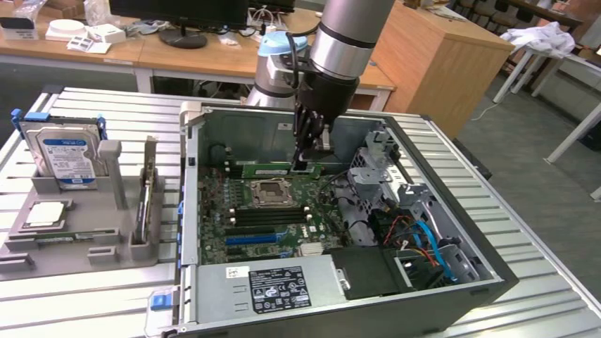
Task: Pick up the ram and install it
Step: 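Insert the ram into the slot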
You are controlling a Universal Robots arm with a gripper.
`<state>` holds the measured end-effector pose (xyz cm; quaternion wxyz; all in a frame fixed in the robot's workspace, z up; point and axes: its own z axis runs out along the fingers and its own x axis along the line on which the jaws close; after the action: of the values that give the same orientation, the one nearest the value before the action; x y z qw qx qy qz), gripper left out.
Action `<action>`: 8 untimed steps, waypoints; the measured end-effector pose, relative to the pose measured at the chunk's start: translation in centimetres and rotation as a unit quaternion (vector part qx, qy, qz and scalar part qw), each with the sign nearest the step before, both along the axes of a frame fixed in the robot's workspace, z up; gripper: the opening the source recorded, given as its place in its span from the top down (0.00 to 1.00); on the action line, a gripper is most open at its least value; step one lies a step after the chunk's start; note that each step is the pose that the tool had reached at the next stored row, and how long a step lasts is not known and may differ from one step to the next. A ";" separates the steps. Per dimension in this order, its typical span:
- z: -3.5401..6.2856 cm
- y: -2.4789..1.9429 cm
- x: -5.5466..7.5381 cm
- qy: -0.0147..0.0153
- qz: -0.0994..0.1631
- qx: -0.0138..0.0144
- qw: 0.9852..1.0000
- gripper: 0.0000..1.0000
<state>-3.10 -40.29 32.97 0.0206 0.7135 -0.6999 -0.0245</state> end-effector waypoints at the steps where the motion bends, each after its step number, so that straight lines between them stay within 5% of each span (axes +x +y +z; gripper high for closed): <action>1: 0.00 0.00 0.0 0.000 0.000 0.000 1.000 0.88; 8: -0.14 0.00 0.0 0.000 0.000 0.000 1.000 0.88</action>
<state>-3.10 -40.29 32.82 0.0206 0.7135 -0.6999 -0.0245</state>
